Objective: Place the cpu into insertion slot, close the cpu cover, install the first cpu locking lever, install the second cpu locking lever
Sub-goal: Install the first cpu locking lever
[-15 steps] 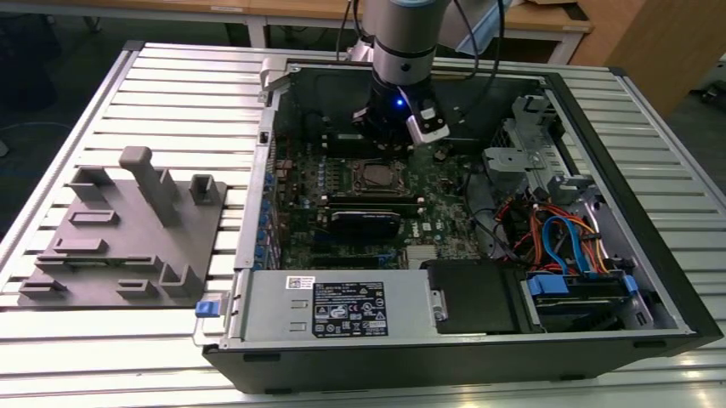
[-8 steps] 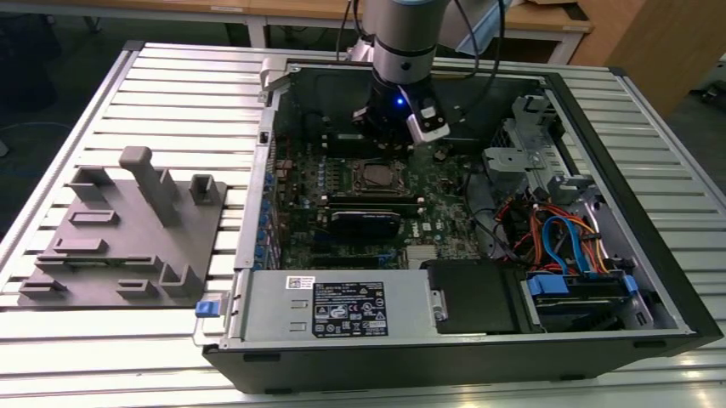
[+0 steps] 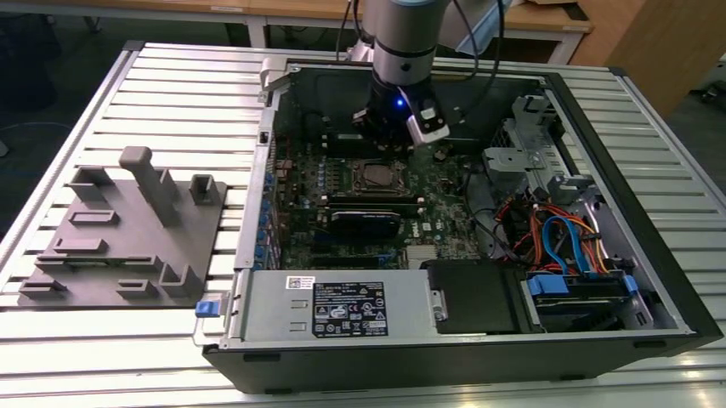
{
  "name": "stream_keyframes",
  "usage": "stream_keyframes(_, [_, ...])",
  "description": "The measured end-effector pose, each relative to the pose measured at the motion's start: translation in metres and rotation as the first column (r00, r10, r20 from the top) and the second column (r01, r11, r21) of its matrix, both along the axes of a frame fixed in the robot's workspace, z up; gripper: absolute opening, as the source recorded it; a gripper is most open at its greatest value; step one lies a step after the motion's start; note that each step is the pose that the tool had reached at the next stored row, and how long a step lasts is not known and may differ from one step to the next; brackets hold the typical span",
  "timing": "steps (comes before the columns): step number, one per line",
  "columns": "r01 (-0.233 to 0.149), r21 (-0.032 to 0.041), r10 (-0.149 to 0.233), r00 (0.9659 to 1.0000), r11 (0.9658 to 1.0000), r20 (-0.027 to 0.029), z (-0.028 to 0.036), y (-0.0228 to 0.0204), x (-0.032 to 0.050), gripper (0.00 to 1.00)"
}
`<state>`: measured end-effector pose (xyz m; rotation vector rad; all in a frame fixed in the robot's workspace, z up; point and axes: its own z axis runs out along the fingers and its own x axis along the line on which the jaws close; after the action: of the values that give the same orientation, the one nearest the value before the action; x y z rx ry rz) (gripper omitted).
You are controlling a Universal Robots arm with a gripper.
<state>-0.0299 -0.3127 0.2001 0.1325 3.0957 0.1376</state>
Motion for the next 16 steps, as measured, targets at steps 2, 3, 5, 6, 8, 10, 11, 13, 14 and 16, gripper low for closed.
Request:
stream_keyframes(2, [0.0,-0.0023,0.0,1.0,1.0,-0.0001,-0.0008,0.0,0.0001,0.11])
stream_keyframes(3, [0.0,-0.0026,0.0,1.0,1.0,0.0,-0.0012,0.0,0.0001,0.11])
stream_keyframes(5, [0.0,-0.0028,0.0,1.0,1.0,-0.0002,-0.0016,-0.0001,0.0001,0.11])
stream_keyframes(6, [0.0,-0.0029,0.0,1.0,1.0,-0.0003,-0.0016,-0.0001,0.0002,0.11])
stream_keyframes(8, [0.0,-0.0027,0.0,1.0,1.0,-0.0001,-0.0017,0.0,0.0002,0.11])
stream_keyframes(10, [0.0,-0.0026,0.0,1.0,1.0,-0.0001,-0.0017,0.0,0.0002,0.11])
stream_keyframes(11, [0.0,-0.0025,0.0,1.0,1.0,0.0,-0.0017,0.0,0.0002,0.11])
stream_keyframes(13, [0.0,-0.0025,0.0,1.0,1.0,0.0001,-0.0012,0.0,0.0003,0.11])
stream_keyframes(14, [0.0,-0.0025,0.0,1.0,1.0,0.0,-0.0009,0.0,0.0003,0.11])
stream_keyframes(16, [0.0,-0.0024,0.0,1.0,1.0,0.0001,-0.0005,0.0,0.0003,0.11])
